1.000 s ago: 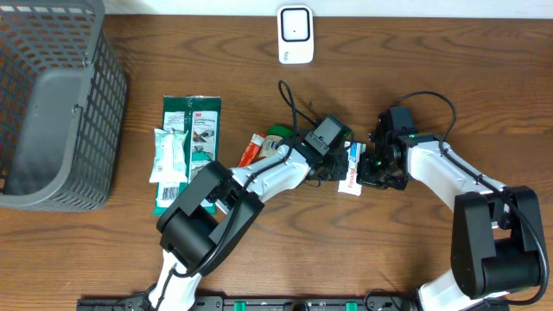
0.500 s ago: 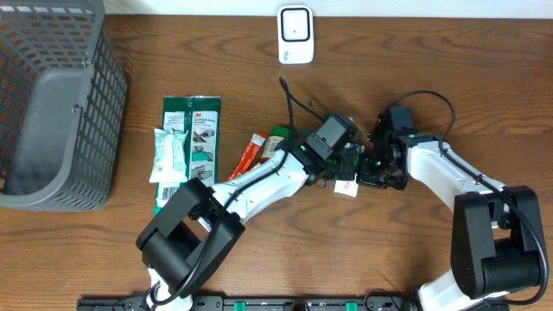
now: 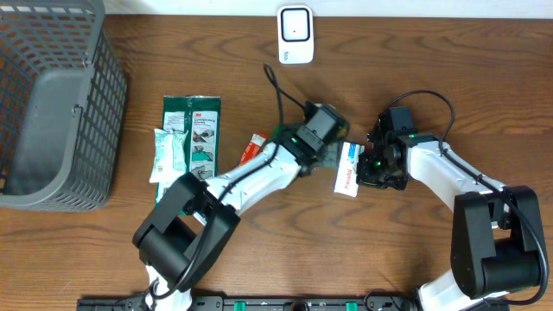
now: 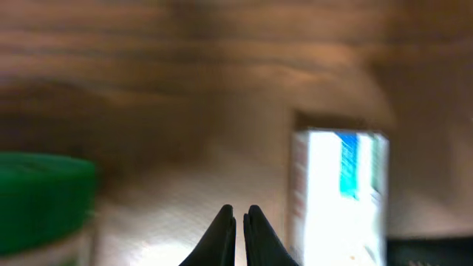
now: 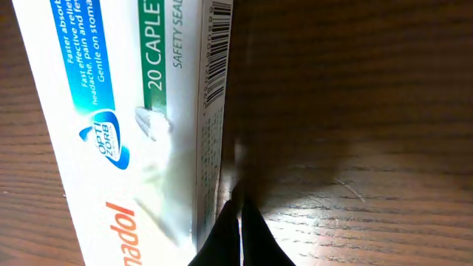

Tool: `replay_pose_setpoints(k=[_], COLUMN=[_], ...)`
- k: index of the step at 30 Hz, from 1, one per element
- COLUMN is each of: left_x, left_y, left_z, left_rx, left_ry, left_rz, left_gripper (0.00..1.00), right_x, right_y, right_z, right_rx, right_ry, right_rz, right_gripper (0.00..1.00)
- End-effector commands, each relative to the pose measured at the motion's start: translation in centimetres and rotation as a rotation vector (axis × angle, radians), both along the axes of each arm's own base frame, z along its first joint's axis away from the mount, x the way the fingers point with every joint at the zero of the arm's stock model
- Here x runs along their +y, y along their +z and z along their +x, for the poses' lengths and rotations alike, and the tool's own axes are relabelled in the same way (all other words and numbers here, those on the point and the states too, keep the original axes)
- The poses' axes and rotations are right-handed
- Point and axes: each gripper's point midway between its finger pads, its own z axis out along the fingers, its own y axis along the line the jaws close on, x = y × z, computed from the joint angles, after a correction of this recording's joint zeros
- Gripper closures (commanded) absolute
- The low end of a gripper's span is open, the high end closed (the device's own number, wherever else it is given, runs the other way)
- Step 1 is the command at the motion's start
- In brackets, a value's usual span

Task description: Scan the item barcode

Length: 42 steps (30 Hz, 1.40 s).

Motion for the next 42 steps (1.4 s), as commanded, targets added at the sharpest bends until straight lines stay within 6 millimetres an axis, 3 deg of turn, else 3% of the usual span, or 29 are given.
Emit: replay_pose_setpoints(k=[1,5,8,18,26,42], left_x=[0.1,-1.2,-1.9,-5.4,-6.1,-6.0], left_y=[-3.2,-5.7,-6.2,-4.7,-0.4,-0.5], left_z=[-0.3,-1.0,-1.5,-5.2,-4.9,-6.2], left_rx=[0.037,0.093,0.120,0.282,0.228,0.278], left_ry=[-0.026,-0.065,-0.091,-0.249,-0.276,-0.272], left_rz=[0.041,0.004,-0.028,-0.232,-0.295,-0.284], left_gripper=[0.91,0.91,0.91,0.92,0.93,0.92], right_x=[-0.1,-0.2,-0.2,0.6,1.2,1.9], right_y=[-1.0,-1.0,-1.0,-0.8,-0.6,-0.5], right_z=[-1.1,-1.3,-1.3,-1.2,-0.6,0.1], right_rx=[0.038,0.044,0.043,0.040,0.010,-0.051], right_ry=[0.015,0.015,0.016,0.022,0.058,0.157], right_rz=[-0.014,-0.015,-0.015,0.032,0.063,0.075], right_gripper=[0.99,0.99,0.99,0.99,0.99,0.99])
